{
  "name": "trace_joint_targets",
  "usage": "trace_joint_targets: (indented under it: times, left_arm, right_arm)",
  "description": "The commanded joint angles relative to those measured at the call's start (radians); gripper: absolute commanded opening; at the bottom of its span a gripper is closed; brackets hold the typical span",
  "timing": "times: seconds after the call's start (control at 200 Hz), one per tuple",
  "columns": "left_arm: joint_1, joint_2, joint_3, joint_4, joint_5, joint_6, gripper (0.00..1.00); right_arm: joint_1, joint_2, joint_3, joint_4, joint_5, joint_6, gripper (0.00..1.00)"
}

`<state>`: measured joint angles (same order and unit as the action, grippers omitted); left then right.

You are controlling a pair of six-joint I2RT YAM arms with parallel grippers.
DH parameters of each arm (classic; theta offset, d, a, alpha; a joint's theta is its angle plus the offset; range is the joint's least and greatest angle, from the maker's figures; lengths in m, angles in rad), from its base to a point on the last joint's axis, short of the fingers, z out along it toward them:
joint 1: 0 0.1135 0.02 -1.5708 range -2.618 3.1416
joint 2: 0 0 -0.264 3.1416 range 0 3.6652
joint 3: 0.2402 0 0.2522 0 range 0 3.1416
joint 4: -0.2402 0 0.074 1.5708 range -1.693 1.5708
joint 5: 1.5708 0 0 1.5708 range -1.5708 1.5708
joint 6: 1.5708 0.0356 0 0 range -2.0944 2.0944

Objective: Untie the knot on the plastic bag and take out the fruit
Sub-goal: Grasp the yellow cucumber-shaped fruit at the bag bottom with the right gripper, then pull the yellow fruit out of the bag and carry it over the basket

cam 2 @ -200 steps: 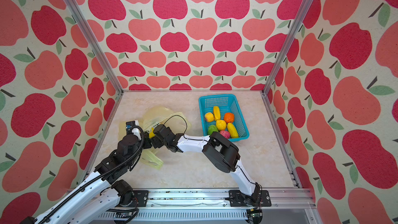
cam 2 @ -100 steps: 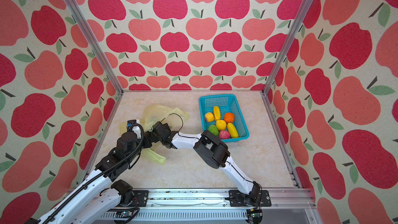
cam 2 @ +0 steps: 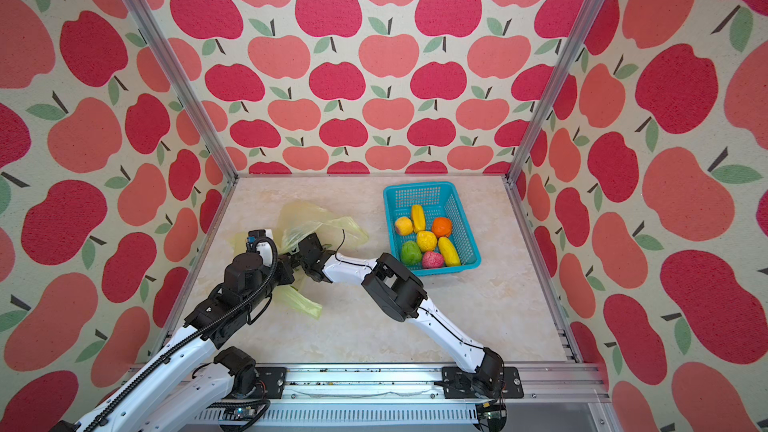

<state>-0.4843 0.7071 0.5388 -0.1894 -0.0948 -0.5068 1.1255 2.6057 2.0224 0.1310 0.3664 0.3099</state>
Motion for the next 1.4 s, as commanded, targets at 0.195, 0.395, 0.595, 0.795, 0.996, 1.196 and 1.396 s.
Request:
trace_joint_targets:
  times: [0.195, 0.395, 0.595, 0.795, 0.996, 1.196, 1.396]
  left_arm:
    - [0.041, -0.005, -0.009, 0.030, 0.042, 0.001, 0.00]
    - [0.090, 0.032, -0.013, 0.037, 0.079, -0.016, 0.00]
    - [0.122, 0.049, -0.021, 0.048, 0.107, -0.027, 0.00]
    - [0.139, 0.063, -0.013, 0.059, 0.121, -0.030, 0.00]
    - [0.153, 0.114, -0.007, 0.074, 0.132, -0.022, 0.00]
    - [0.172, 0.153, 0.000, 0.090, 0.162, -0.019, 0.00]
    - [0.196, 0.226, 0.028, 0.141, 0.194, -0.025, 0.00]
  right_arm:
    - [0.003, -0.051, -0.093, 0.048, 0.057, -0.040, 0.58]
    - [0.013, -0.196, -0.307, 0.187, 0.035, -0.079, 0.39]
    - [0.024, -0.348, -0.571, 0.396, -0.012, -0.114, 0.30]
    - [0.025, -0.409, -0.691, 0.496, -0.088, -0.117, 0.24]
    - [0.026, -0.523, -0.857, 0.618, -0.136, -0.130, 0.22]
    - [0.040, -0.731, -1.079, 0.676, -0.106, -0.154, 0.20]
    - [0.067, -0.953, -1.260, 0.720, -0.054, -0.212, 0.20]
